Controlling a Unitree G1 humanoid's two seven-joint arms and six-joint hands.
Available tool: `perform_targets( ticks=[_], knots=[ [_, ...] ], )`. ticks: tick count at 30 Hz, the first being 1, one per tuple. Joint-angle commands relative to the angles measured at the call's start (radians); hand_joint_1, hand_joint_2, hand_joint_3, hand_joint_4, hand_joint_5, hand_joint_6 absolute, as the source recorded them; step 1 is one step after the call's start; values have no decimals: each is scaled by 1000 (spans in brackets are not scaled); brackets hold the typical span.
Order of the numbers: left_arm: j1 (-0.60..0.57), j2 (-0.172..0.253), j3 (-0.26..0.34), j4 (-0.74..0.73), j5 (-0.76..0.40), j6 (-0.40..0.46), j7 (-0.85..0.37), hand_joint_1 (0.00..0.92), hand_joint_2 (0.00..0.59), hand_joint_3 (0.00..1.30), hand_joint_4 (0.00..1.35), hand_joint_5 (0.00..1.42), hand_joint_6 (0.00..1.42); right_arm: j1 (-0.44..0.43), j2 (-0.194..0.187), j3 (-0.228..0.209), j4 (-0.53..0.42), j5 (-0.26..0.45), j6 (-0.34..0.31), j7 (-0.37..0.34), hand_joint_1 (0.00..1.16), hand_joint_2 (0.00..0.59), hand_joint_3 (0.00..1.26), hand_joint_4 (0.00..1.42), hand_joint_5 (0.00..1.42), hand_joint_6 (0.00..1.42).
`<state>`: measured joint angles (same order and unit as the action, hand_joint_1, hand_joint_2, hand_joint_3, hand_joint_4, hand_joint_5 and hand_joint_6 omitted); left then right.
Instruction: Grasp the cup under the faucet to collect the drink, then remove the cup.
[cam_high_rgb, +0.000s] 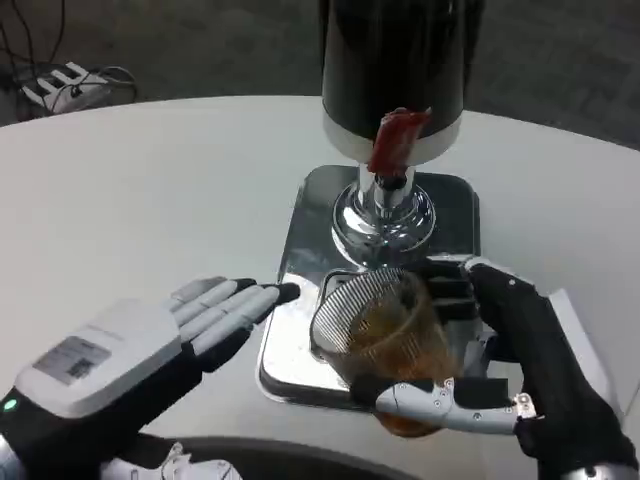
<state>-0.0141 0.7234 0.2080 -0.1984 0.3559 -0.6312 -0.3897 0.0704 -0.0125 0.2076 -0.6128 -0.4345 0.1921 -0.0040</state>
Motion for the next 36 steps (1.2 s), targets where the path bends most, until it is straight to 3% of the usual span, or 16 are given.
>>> perform_targets(
  ticks=[1, 13, 36],
  knots=[
    [0, 11, -4, -4, 0, 6, 11, 0, 94, 0, 0, 0, 0, 22, 10, 4, -49, 30, -37, -9, 954, 107, 886, 1034, 1163, 1304],
    [15, 23, 17, 4, 2, 4, 17, 0, 94, 0, 0, 0, 0, 107, 21, 36, -202, 41, -8, 8, 953, 109, 886, 1034, 1163, 1304],
    [37, 21, 20, -31, 10, 22, 16, 0, 92, 0, 0, 0, 0, 207, 20, 94, -305, 53, -10, 15, 959, 94, 886, 1034, 1163, 1321]
  ],
)
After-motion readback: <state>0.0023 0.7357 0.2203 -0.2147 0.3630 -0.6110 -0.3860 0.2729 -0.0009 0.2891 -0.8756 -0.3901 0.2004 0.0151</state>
